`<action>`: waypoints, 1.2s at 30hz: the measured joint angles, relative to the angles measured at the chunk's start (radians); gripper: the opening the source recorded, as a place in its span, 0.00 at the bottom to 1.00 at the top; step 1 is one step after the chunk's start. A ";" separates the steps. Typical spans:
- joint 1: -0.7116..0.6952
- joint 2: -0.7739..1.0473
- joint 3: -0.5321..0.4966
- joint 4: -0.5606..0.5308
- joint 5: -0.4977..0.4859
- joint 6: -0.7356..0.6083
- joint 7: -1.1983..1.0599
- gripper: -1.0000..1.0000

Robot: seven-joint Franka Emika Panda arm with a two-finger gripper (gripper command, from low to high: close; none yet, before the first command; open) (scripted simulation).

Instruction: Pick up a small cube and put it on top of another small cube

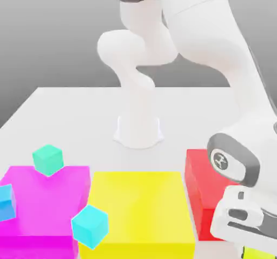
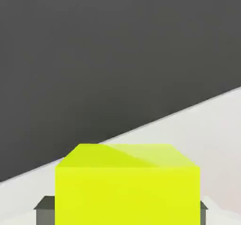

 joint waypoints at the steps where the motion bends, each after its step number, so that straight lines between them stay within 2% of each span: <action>1: -0.006 -0.014 0.008 -0.003 0.008 -0.010 -0.005 0.00; 5: -0.052 -0.134 0.063 -0.026 0.085 -0.101 -0.059 0.00; 7: -0.087 -0.184 0.047 -0.050 0.102 -0.131 -0.066 0.00; 19: -0.360 -0.542 -0.167 -0.296 0.188 -0.248 -0.057 0.00; 23: -0.478 -0.680 -0.219 -0.384 0.246 -0.274 -0.069 0.00; 32: -0.619 -1.003 -0.406 -0.587 0.399 -0.316 -0.113 0.00; 36: -0.666 -0.960 -0.413 -0.664 0.364 -0.234 -0.077 0.00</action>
